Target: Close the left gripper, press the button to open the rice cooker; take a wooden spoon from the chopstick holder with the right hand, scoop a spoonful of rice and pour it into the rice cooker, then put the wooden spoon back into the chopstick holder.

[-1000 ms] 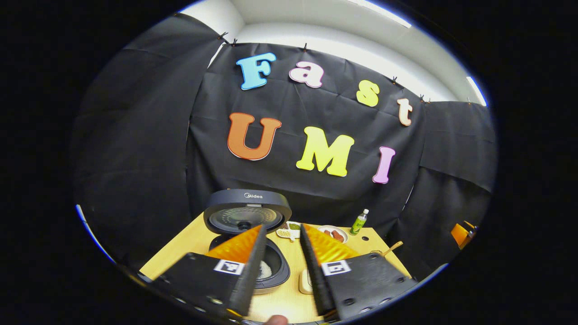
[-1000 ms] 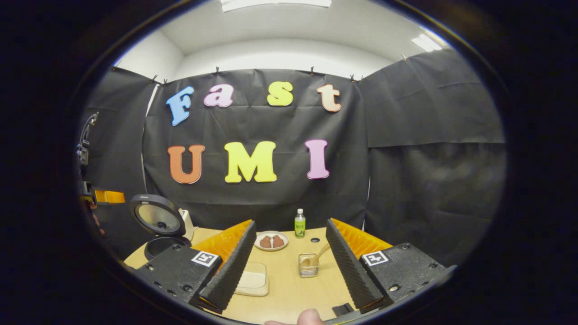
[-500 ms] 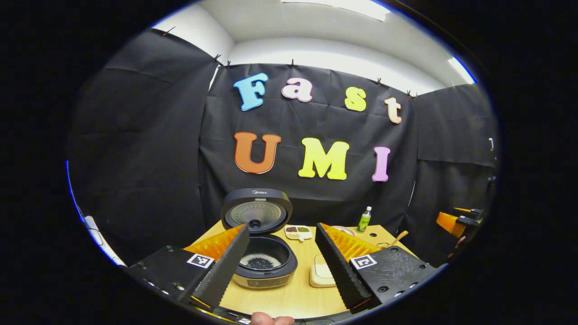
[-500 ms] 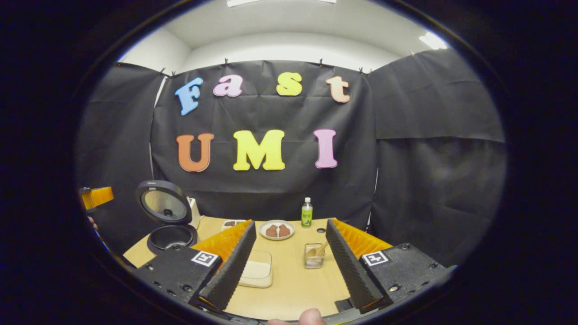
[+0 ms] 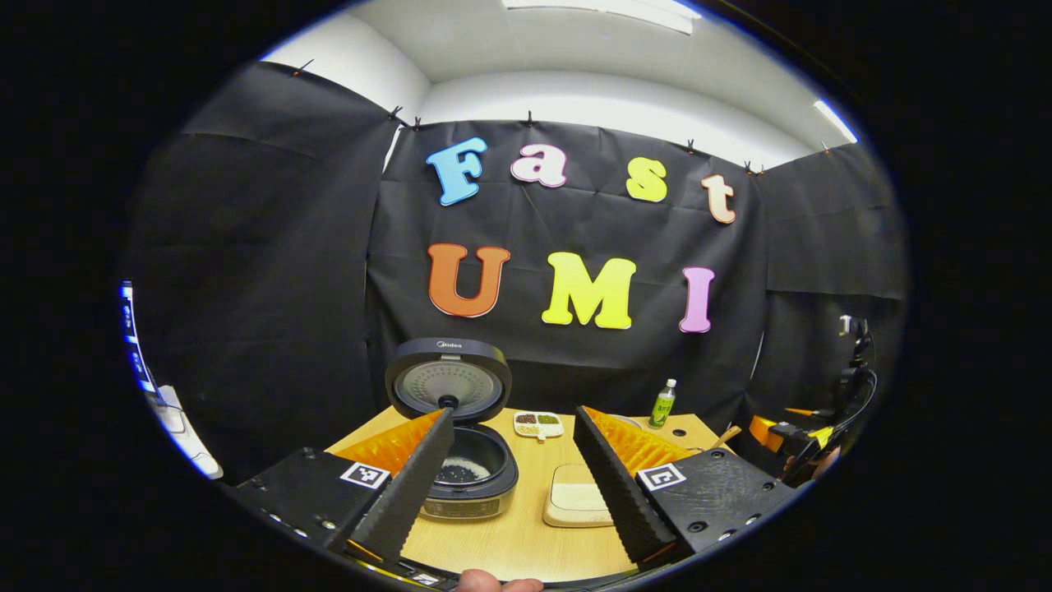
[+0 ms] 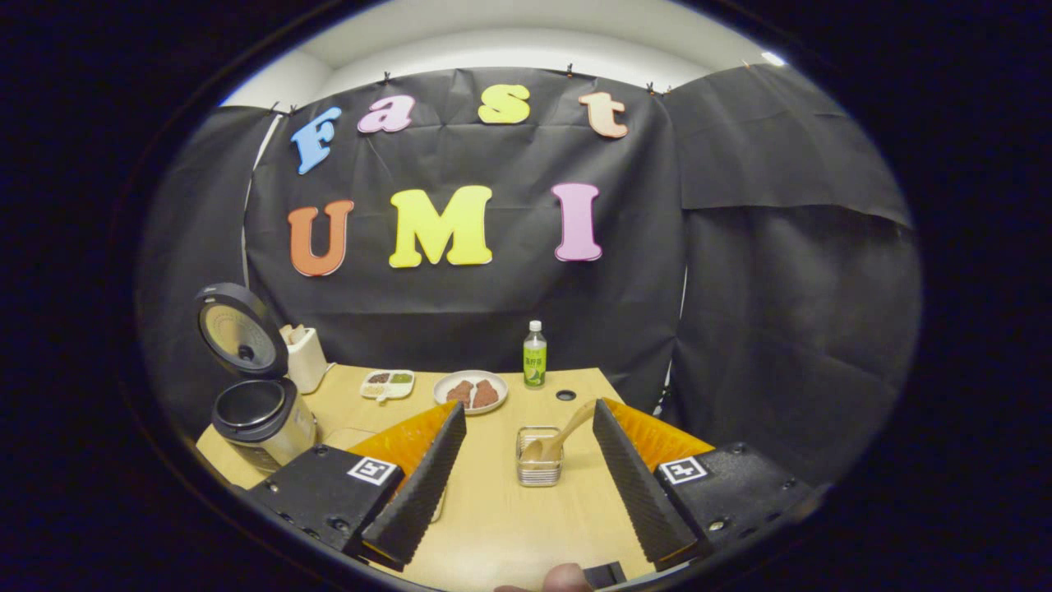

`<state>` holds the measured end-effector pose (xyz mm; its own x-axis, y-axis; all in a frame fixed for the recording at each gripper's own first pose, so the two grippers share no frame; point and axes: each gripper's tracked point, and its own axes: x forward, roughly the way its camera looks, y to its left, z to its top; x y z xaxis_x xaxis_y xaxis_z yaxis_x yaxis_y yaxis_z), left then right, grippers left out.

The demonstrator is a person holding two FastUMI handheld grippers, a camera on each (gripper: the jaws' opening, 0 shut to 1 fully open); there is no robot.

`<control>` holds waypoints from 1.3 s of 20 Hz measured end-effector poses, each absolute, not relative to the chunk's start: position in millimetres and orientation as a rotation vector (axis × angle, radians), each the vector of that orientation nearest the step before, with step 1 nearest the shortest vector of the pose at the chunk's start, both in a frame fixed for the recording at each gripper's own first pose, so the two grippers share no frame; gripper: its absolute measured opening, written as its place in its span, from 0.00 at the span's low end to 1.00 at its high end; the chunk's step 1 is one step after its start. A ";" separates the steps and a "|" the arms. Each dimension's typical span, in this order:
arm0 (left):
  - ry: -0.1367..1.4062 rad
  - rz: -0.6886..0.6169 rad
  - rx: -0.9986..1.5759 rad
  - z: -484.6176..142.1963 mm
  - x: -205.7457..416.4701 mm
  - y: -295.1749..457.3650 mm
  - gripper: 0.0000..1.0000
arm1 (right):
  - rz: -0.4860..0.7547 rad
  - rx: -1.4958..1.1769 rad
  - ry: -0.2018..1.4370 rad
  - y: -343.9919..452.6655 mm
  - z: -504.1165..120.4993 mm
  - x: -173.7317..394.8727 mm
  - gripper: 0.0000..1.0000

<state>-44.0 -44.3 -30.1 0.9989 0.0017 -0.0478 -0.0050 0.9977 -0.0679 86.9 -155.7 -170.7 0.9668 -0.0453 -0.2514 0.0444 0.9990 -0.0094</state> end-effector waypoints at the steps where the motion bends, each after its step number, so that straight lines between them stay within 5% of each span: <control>1: 0.050 0.017 -0.070 -29.7 -38.2 -48.1 0.94 | -0.035 -0.004 0.272 -164.2 -185.3 101.1 1.00; 10: 0.110 0.149 -0.020 -37.0 0.5 -84.5 0.94 | -0.001 0.101 0.478 -215.4 -317.3 199.6 1.00; 14: 0.161 0.164 0.016 -48.4 3.6 -91.2 0.94 | 0.000 0.149 0.519 -223.4 -342.6 226.6 0.93; 15: 0.179 0.172 0.020 -53.3 2.9 -91.2 0.94 | 0.009 0.161 0.529 -221.6 -345.6 230.5 0.81; 18: 0.186 0.207 0.017 -57.5 2.8 -87.5 0.95 | 0.023 0.170 0.535 -218.2 -350.8 244.2 0.74; 21: 0.190 0.230 0.009 -60.3 0.8 -85.8 0.95 | 0.027 0.179 0.542 -216.2 -352.4 251.9 0.44; 26: 0.183 0.252 0.000 -61.6 -1.1 -82.5 0.94 | 0.055 0.228 0.546 -204.1 -343.2 254.0 0.25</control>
<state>-1.1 -82.5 -61.6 0.9519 0.2479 -0.1799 -0.2480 0.9685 0.0225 254.0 -204.1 -343.2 0.8537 0.1126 -0.5084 0.0084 0.9732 0.2297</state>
